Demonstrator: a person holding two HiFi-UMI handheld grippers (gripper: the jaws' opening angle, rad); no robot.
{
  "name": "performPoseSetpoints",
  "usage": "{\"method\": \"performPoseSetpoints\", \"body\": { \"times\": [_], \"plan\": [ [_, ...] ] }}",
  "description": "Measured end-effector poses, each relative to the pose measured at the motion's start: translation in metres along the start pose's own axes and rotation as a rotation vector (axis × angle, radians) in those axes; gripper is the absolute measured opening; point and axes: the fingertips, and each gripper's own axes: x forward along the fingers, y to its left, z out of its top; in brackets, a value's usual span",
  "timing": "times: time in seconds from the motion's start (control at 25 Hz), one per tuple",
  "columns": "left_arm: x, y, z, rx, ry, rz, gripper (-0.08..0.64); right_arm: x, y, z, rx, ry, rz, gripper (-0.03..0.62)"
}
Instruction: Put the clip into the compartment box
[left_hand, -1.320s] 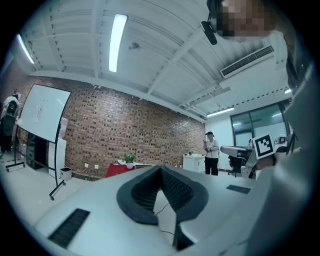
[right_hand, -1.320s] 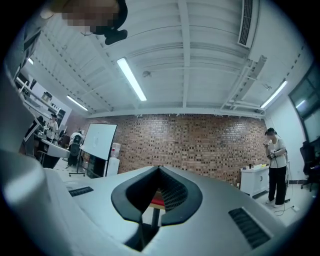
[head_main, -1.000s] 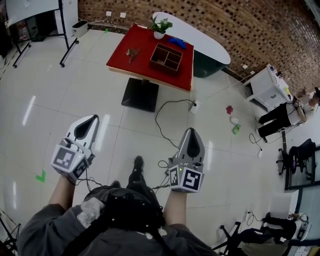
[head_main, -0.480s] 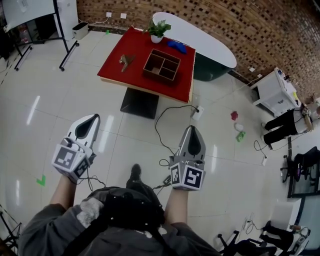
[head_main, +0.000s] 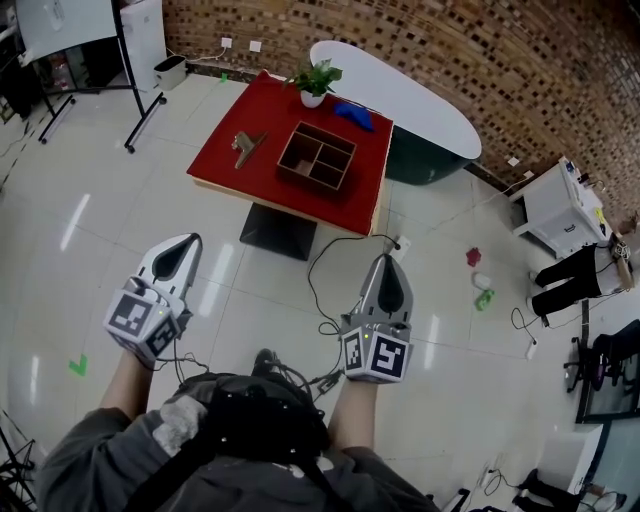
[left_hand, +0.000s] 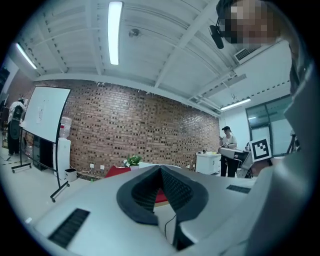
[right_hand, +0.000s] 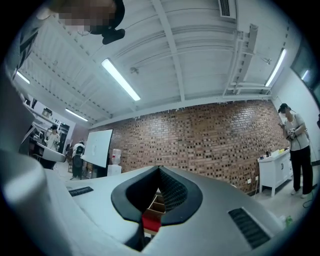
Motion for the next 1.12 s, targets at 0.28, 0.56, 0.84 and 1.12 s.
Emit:
{"method": "performPoseSetpoints", "body": {
  "times": [0.28,0.56,0.84,1.12],
  "plan": [
    [0.046,-0.007,0.003,-0.005,-0.022,0.044,0.023,0.035,-0.039,-0.012,0.025,0.001,0.030,0.018],
    [0.074,-0.011,0.008,0.027,-0.029,0.053,0.023,0.058,-0.052,-0.030,0.046,0.022,0.065,0.019],
    [0.097,0.011,0.010,0.016,-0.032,0.071,0.023,0.085,-0.052,-0.035,0.031,0.033,0.078,0.018],
    [0.156,0.049,0.002,0.022,-0.019,0.023,0.023,0.130,-0.060,-0.050,0.004,0.048,0.028,0.019]
  ]
}}
